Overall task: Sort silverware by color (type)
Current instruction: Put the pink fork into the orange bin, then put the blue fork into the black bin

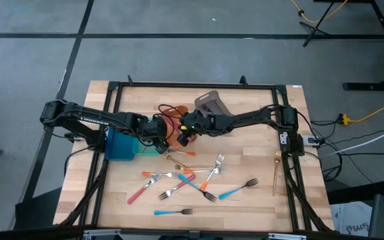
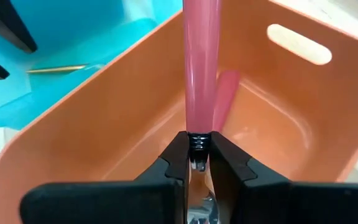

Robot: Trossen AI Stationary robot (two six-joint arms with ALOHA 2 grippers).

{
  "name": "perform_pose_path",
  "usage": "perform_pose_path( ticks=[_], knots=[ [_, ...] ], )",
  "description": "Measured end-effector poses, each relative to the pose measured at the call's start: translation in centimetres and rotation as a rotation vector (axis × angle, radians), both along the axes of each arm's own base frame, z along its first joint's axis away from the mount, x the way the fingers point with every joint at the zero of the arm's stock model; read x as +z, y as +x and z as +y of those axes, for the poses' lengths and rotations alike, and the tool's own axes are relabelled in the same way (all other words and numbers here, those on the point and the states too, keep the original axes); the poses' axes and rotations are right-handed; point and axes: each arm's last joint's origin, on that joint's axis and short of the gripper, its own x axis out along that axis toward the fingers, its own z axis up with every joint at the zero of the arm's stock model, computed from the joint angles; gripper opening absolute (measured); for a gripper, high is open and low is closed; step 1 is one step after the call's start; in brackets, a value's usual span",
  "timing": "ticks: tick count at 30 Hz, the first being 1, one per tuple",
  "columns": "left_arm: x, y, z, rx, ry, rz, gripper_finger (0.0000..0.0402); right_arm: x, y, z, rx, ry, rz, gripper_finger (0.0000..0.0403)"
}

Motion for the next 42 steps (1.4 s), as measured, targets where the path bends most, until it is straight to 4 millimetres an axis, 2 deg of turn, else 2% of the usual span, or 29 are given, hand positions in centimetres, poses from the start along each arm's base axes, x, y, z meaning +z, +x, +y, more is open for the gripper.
perform_pose_path(
  ticks=[3, 9, 17, 28, 42],
  knots=[
    [0.0, 0.0, 0.0, 0.0, 0.0, 0.0, 0.0079, 0.5, 0.19, -0.02, -0.012, 0.015, 0.009, 0.004],
    [0.0, 0.0, 0.0, 0.0, -0.001, 0.0, 0.0079, -0.17, -0.37, -0.72, -0.048, 0.087, 0.075, 0.004],
    [0.02, 0.01, -0.01, -0.001, -0.002, -0.001, 0.0079, -0.28, -0.29, -0.7, -0.034, 0.1, 0.071, 0.004],
    [0.02, 0.01, -0.01, -0.002, -0.003, -0.001, 0.0079, -0.27, -0.28, -0.7, -0.032, 0.097, 0.07, 0.0086],
    [0.02, 0.01, -0.01, -0.002, -0.003, -0.001, 0.0079, 0.12, -0.32, -0.5, 0.015, 0.128, 0.062, 0.0086]
  ],
)
